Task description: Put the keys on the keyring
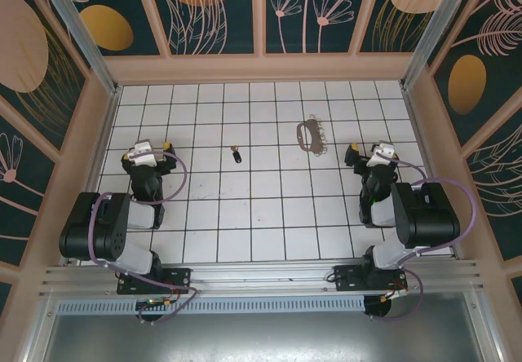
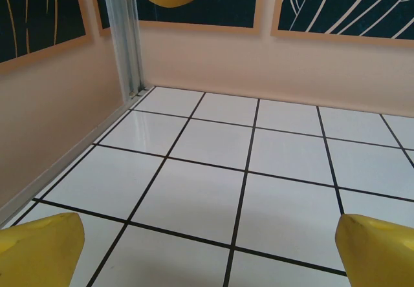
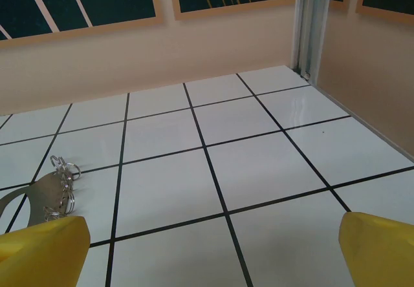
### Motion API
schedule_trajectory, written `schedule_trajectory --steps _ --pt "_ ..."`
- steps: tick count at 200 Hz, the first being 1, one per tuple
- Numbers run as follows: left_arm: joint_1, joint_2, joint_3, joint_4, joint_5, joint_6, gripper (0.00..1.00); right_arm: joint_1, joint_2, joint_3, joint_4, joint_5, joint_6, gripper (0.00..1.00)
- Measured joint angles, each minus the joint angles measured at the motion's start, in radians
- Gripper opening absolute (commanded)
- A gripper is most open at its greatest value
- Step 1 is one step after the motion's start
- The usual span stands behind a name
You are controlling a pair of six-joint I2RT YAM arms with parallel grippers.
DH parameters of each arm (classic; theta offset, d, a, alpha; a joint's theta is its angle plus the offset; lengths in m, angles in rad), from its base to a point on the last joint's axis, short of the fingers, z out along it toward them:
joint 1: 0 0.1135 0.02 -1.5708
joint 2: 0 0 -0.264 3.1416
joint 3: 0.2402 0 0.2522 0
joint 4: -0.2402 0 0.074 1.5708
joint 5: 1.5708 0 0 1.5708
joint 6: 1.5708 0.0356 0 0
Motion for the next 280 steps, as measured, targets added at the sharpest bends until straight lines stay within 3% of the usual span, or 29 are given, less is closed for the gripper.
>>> schedule_trajectory --steps 244,280 --pt "0.000 0.000 0.000 -0.002 0.010 0.000 0.99 -0.001 0.000 -0.003 0.006 -0.004 0.003 0.99" --pt "0.000 -0.084 0.062 -0.188 0.051 0.000 0.99 0.017 -0.047 -0.036 0.002 -0.012 -0.014 0.99"
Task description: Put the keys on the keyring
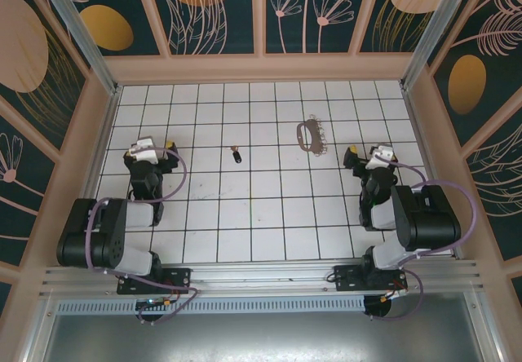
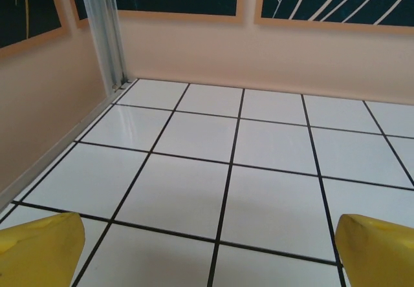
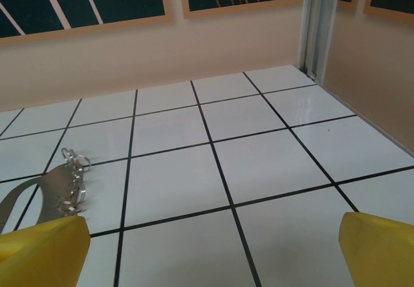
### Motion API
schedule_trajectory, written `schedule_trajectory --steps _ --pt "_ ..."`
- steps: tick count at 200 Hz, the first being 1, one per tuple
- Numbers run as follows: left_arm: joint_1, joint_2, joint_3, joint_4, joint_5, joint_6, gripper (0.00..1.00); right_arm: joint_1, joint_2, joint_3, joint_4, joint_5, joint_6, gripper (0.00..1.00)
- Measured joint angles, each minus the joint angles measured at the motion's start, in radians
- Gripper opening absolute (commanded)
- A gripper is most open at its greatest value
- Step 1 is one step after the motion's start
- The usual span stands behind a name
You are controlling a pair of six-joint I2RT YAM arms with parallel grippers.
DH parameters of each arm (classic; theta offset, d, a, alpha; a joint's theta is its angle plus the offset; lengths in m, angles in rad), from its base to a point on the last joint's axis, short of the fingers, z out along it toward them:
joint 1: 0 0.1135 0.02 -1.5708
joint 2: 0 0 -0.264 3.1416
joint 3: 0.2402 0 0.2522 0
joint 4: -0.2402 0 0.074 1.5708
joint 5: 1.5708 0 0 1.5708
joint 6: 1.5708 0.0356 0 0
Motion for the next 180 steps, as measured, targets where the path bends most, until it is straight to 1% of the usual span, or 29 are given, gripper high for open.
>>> schedule_trajectory --steps 26,44,53,66,90,107,125,151,180 --pt "0.000 -0.088 0.049 -0.109 0.003 -0.029 0.99 0.041 -0.150 -0.003 -0.069 0.013 -0.023 0.99" --pt "-0.002 -0.134 0.064 -0.202 0.006 -0.056 0.99 0.067 -0.270 0.000 -0.156 0.016 -0.023 0.99" --pt "-0.008 -0.155 0.072 -0.255 0.001 -0.067 0.99 0.076 -0.322 0.009 -0.216 0.019 -0.011 0.99" --pt "-0.024 -0.185 0.095 -0.346 -0.006 -0.092 0.99 0.083 -0.381 0.048 -0.347 0.022 0.015 0.99" --pt "-0.039 -0.219 0.177 -0.507 0.013 -0.154 0.99 0.097 -0.408 0.163 -0.576 0.030 0.060 0.99" --pt "-0.039 -0.241 0.248 -0.612 0.043 -0.220 0.99 0.110 -0.403 0.239 -0.715 0.024 0.085 0.99" --pt "-0.039 -0.273 0.305 -0.689 0.116 -0.294 0.99 0.113 -0.359 0.324 -0.838 -0.004 0.109 0.99" --pt "-0.062 -0.326 0.317 -0.741 0.237 -0.393 0.99 0.114 -0.202 0.497 -0.994 -0.060 0.140 0.99" --pt "-0.138 -0.329 0.323 -0.805 0.327 -0.461 0.99 0.114 0.009 0.693 -1.112 -0.148 0.150 0.99"
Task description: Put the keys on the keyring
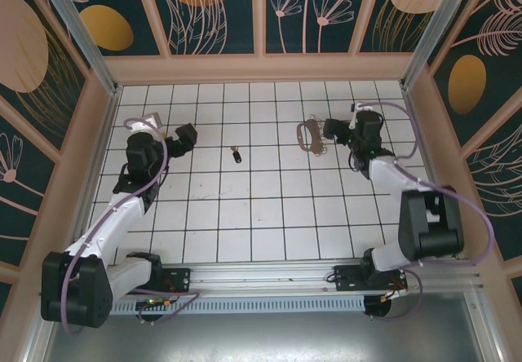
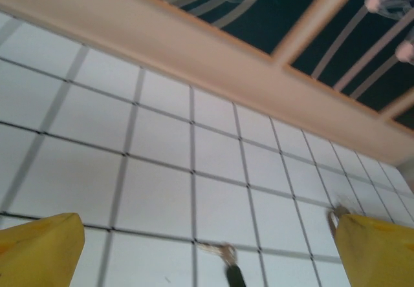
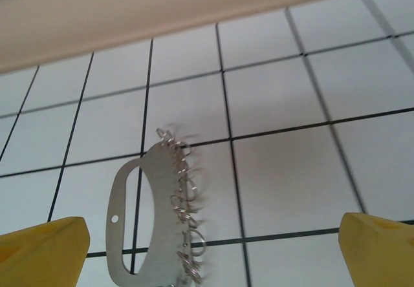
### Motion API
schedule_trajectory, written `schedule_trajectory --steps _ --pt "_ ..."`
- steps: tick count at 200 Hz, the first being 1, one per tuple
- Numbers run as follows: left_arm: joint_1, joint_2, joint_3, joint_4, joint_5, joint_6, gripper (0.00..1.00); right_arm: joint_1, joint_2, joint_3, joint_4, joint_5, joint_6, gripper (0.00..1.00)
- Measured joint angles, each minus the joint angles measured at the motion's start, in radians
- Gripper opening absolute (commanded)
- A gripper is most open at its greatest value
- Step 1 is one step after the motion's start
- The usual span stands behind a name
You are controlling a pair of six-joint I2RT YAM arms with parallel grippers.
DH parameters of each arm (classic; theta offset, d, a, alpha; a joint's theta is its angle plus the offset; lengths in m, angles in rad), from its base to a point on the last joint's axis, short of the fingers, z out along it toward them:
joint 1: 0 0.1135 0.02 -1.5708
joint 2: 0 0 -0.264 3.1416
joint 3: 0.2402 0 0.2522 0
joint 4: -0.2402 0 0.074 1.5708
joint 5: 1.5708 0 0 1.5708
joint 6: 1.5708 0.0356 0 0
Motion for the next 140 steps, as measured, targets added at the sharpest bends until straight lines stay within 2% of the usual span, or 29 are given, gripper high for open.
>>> schedule_trajectory --steps 27,54,68,102,140 --pt "-0.079 0.022 0.003 -0.041 0.050 -0.023 0.99 0.000 0.164 0.145 -0.090 -0.049 0.003 0.99" --pt "-0.124 0.031 -0.012 -0.039 0.077 -0.045 0.98 0.001 0.288 0.260 -0.181 -0.076 0.001 0.92" --pt "-0.138 0.031 -0.024 -0.034 0.091 -0.052 0.99 0.003 0.333 0.302 -0.221 -0.085 0.000 0.86" --pt "-0.145 0.053 -0.029 -0.033 0.122 -0.051 0.98 0.024 0.392 0.359 -0.294 -0.088 0.001 0.61" --pt "-0.145 0.065 -0.029 -0.026 0.159 -0.051 0.99 0.053 0.457 0.433 -0.367 -0.079 -0.010 0.46"
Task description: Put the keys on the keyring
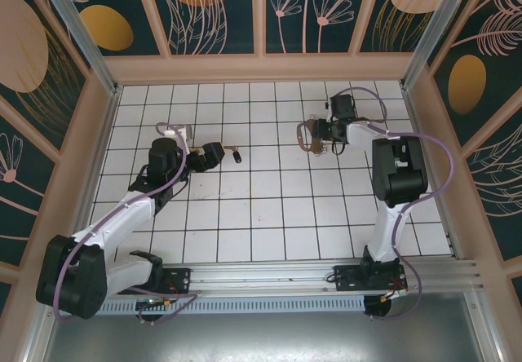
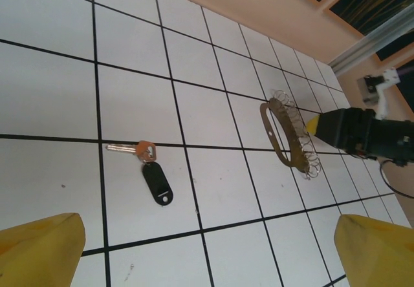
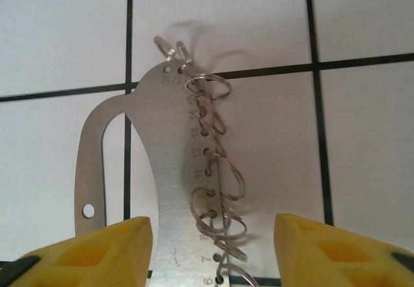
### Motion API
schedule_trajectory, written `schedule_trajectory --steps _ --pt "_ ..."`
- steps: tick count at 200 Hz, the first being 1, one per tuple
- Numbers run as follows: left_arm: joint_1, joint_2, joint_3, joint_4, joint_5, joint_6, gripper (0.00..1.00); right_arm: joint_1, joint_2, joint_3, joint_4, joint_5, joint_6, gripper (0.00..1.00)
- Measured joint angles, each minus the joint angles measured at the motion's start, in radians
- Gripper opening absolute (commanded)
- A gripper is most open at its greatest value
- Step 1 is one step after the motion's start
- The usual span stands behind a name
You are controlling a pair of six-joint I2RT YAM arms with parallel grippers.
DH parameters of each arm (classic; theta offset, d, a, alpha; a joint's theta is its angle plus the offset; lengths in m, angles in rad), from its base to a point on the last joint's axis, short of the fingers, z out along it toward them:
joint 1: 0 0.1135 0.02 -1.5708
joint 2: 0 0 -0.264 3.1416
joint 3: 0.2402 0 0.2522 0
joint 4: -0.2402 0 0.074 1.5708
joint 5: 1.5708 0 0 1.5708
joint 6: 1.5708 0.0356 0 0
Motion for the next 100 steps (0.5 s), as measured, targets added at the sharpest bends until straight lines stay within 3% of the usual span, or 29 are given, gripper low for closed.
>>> schedule_trajectory --steps 23,53,100 --pt "0.000 0.000 0.000 0.015 0.017 0.000 0.98 0.012 0.027 0.030 -0.040 0.008 -0.006 0.41" --pt "-0.003 0.000 0.000 0.017 0.017 0.000 0.97 0.024 0.035 0.034 -0.077 0.030 -0.017 0.27" --pt "-0.003 -0.001 0.000 0.016 0.015 0.000 0.96 0.055 0.035 0.034 -0.104 0.090 -0.030 0.20"
